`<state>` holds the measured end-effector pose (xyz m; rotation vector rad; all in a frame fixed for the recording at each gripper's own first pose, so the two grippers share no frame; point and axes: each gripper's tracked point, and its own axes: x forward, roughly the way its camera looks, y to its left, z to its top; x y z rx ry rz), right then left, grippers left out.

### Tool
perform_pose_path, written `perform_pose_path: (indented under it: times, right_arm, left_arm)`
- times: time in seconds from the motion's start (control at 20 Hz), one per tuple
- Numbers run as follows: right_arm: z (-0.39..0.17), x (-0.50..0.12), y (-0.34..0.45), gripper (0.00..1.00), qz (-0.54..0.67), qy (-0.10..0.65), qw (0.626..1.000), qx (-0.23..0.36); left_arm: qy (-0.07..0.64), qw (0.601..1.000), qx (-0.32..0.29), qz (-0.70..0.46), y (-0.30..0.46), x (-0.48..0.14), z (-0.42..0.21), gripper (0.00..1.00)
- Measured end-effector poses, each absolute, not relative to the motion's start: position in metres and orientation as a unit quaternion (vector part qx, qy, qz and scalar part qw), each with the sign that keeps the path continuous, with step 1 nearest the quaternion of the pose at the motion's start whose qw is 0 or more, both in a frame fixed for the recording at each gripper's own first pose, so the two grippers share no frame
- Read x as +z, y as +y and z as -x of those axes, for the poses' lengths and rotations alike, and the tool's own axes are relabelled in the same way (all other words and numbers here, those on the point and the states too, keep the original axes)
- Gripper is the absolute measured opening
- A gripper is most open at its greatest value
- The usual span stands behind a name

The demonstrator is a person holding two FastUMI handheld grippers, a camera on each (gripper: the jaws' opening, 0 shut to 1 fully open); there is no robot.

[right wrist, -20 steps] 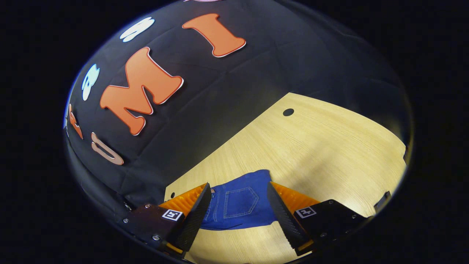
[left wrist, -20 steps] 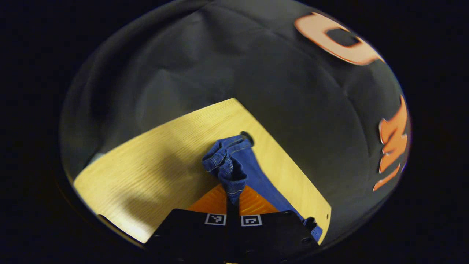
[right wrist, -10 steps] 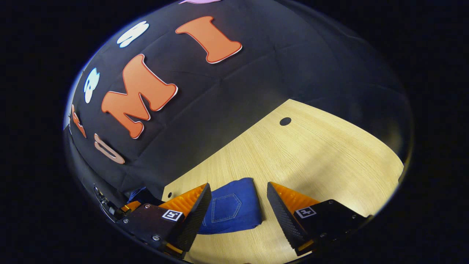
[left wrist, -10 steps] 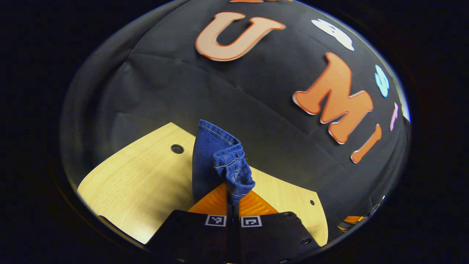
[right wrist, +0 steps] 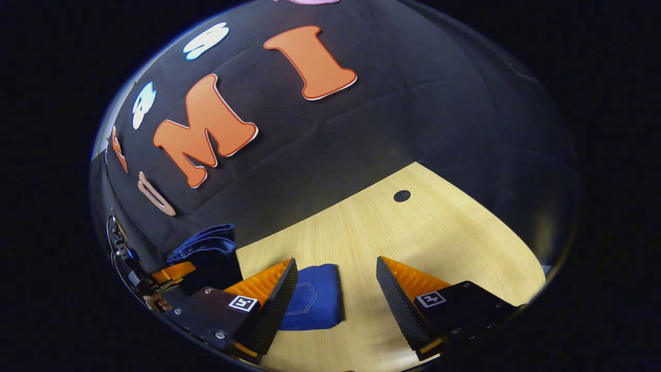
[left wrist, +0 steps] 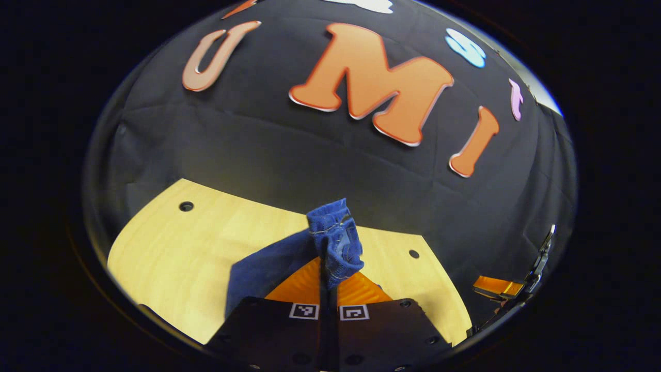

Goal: Grasp the waist and the cuffs of the jeans and fold them to make the two legs overlap; first hold the waist and fold one-third of the jeans toward the cuffs, then hold the cuffs and fold the remaining one-third in the same direction to finish folding.

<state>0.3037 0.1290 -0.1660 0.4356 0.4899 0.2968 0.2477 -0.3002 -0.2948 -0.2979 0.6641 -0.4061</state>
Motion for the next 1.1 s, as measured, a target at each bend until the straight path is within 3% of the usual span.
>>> perform_pose_path:
  times: [0.45,0.8,0.85,1.0,1.1]
  right_arm:
    - [-0.286,-0.187,0.111,0.96,-0.19,0.264,0.934,0.147]
    - [-0.272,-0.203,0.109,0.96,-0.17,0.288,0.932,0.14]
    - [-0.269,-0.203,0.109,0.96,-0.167,0.288,0.933,0.138]
    - [-0.263,-0.201,0.118,0.96,-0.159,0.283,0.936,0.137]
    - [-0.255,-0.203,0.125,0.96,-0.138,0.28,0.94,0.135]
  left_arm:
    - [0.408,0.885,-0.224,0.018,-0.43,-0.429,-0.209,0.0]
    - [0.414,0.878,-0.237,-0.042,-0.436,-0.469,-0.188,0.0]
    - [0.416,0.876,-0.239,-0.043,-0.438,-0.473,-0.192,0.05]
    - [0.424,0.865,-0.269,0.002,-0.438,-0.445,-0.169,0.99]
    - [0.415,0.869,-0.271,0.021,-0.425,-0.432,-0.165,0.99]
